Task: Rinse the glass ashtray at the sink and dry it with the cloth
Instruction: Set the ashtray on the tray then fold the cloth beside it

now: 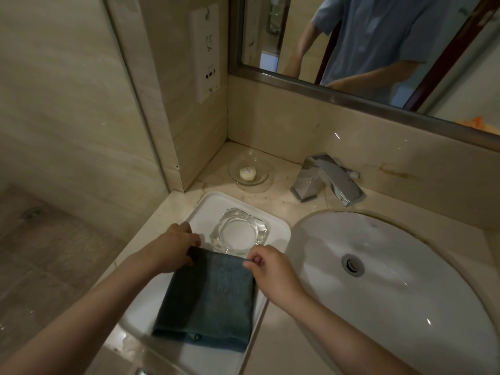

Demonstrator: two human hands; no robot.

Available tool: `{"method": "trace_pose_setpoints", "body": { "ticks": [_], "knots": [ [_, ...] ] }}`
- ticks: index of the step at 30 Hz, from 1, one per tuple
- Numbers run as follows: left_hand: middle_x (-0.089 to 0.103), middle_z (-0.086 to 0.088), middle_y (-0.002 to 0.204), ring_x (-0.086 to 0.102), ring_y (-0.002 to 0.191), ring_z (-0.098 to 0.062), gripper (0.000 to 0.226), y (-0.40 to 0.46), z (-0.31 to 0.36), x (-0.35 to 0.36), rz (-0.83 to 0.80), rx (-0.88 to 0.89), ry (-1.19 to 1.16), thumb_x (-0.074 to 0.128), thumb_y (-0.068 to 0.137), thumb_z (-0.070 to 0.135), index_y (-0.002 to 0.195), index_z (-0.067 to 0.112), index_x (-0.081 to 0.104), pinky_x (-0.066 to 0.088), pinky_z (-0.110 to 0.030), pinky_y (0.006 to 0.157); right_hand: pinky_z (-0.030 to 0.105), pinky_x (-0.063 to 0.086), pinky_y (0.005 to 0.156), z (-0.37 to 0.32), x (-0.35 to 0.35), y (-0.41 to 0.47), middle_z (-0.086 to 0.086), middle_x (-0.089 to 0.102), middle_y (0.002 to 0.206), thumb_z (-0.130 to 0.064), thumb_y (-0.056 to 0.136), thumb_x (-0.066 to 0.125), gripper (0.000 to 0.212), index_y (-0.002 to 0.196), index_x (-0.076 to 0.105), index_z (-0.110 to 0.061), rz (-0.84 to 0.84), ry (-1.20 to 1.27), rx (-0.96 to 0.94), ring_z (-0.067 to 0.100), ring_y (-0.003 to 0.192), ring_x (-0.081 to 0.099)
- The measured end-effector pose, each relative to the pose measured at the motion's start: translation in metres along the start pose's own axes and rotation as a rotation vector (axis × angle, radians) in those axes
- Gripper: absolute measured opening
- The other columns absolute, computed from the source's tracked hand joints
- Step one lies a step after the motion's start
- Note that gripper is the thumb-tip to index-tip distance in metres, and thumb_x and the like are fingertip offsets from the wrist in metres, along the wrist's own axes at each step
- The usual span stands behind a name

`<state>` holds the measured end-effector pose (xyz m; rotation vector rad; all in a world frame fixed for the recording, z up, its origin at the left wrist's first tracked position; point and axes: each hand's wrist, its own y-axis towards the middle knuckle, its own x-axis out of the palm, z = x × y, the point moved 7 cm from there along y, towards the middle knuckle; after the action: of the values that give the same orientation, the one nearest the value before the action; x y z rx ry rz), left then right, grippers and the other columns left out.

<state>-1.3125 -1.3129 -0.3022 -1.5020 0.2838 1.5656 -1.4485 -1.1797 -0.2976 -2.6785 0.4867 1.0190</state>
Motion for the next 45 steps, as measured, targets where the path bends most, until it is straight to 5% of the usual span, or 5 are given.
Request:
{"method": "trace_pose_setpoints", "body": {
  "ticks": [11,28,34,40,45],
  "knots": [
    [0.056,0.001,0.097,0.046,0.082,-0.010,0.010,-0.055,0.020,-0.010,0.239,0.289,0.025,0.063,0.082,0.023,0.088,0.019,0.056,0.037,-0.020,0.070,0.011,0.036,0.068,-0.013,-0.002,-0.037,-0.010,0.048,0.088,-0.005,0.081,0.062,0.023,0.088,0.047,-0.021,-0.137,-0.045,-0.137,0.006,0.082,0.046],
    [0.066,0.008,0.075,0.060,0.058,-0.004,0.042,-0.111,0.030,0.037,0.215,0.346,0.151,0.092,0.039,0.027,0.073,0.029,0.067,0.049,-0.012,0.050,0.037,0.048,0.073,-0.006,0.031,-0.088,-0.004,0.056,0.090,-0.016,0.073,0.054,0.014,0.084,0.052,-0.024,-0.141,-0.247,-0.291,0.014,0.089,0.047],
    [0.041,0.010,0.127,0.037,0.105,-0.001,0.033,-0.111,0.024,0.038,0.010,0.160,0.135,0.048,0.090,0.045,0.120,0.034,0.053,0.037,-0.015,0.092,0.018,0.034,0.074,-0.010,0.022,-0.091,-0.009,0.061,0.086,-0.040,0.078,0.045,0.024,0.083,0.063,-0.025,-0.171,-0.202,-0.288,0.004,0.086,0.044],
    [0.054,-0.019,0.133,0.049,0.124,-0.038,0.040,-0.107,0.058,0.012,0.410,-0.055,-0.041,0.051,0.093,0.029,0.124,0.005,0.058,0.043,-0.047,0.101,0.017,0.036,0.092,-0.033,0.000,-0.073,0.003,0.064,0.107,-0.014,0.088,0.054,0.022,0.107,0.066,-0.012,0.080,-0.053,-0.225,0.013,0.104,0.052],
    [0.065,-0.021,0.118,0.063,0.106,-0.039,0.081,-0.105,0.065,0.070,0.112,-0.038,0.058,0.003,0.097,0.050,0.114,0.002,0.066,0.035,-0.042,0.103,0.039,-0.004,0.116,-0.011,0.045,-0.070,-0.007,0.001,0.159,-0.045,0.096,0.032,0.059,0.148,0.013,-0.026,-0.206,-0.405,-0.094,0.016,0.145,-0.010]
  ]
}}
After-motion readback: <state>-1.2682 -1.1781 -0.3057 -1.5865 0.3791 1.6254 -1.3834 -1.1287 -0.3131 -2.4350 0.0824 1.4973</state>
